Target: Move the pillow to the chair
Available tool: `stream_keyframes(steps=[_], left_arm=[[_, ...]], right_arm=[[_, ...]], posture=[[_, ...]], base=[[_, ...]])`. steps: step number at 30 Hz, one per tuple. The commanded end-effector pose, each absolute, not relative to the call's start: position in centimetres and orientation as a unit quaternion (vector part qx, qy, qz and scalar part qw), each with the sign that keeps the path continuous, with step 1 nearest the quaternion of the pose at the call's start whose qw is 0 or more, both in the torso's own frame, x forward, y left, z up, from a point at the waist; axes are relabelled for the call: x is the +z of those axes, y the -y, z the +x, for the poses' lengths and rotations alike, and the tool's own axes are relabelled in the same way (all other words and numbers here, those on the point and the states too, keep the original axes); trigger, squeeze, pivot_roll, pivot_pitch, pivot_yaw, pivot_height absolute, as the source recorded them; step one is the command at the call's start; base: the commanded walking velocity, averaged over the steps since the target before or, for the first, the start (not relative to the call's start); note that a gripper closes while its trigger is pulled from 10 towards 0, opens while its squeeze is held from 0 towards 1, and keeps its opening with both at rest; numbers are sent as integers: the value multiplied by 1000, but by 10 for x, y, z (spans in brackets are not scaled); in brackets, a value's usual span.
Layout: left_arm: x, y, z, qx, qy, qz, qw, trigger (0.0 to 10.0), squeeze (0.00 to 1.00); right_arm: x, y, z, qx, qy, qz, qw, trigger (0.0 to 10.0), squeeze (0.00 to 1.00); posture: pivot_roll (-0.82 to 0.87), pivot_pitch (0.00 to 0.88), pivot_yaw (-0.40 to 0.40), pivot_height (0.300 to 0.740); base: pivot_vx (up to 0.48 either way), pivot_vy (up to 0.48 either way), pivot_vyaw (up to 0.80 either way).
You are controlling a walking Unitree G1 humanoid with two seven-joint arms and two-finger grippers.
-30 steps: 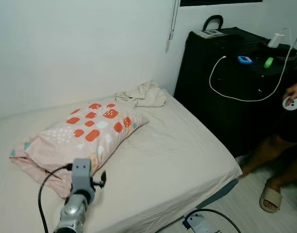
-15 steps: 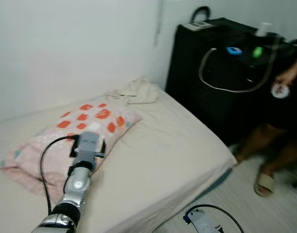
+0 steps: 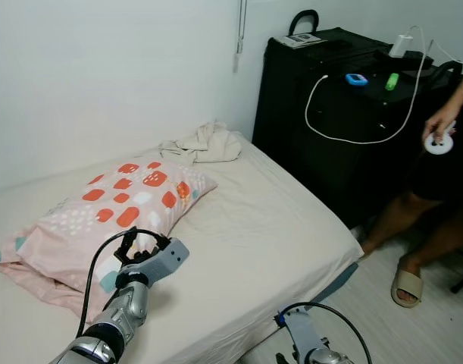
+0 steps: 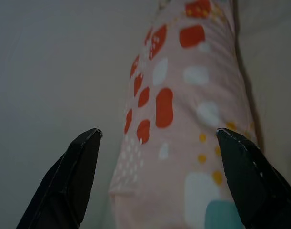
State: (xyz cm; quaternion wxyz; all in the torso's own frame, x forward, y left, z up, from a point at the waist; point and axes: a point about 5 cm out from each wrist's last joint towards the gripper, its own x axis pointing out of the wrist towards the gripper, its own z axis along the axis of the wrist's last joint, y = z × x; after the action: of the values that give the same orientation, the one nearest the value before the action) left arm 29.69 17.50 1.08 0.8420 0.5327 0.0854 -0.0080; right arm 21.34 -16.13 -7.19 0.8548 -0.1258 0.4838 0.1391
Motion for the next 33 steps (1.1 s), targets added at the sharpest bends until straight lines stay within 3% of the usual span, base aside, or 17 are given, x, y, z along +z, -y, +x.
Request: stream_keyframes(steps=[1, 13, 21, 27, 33], left_arm=[[5, -184, 291, -9, -105, 559, 822, 10000, 0], [-7, -190, 282, 10, -167, 509, 844, 10000, 0], [-15, -178, 276, 1, -201, 413, 888, 10000, 0], [-9, -172, 281, -5, -168, 416, 894, 10000, 0], [17, -158, 300, 4, -64, 437, 897, 10000, 0]], right_arm=[[-68, 154, 221, 146, -473, -105, 862, 10000, 0], [-59, 139, 235, 167, -456, -82, 870, 10000, 0], [-59, 136, 235, 173, -455, -80, 870, 10000, 0], [-58, 136, 236, 168, -447, -75, 875, 10000, 0], [-57, 134, 237, 170, -441, -68, 878, 10000, 0]], posture=[[-64, 49, -14, 711], [-60, 61, -21, 656], [-64, 68, -19, 616], [-66, 71, -16, 606], [-66, 78, -11, 606]], base=[[0, 0, 0], [0, 0, 0], [0, 0, 0], [0, 0, 0], [0, 0, 0]])
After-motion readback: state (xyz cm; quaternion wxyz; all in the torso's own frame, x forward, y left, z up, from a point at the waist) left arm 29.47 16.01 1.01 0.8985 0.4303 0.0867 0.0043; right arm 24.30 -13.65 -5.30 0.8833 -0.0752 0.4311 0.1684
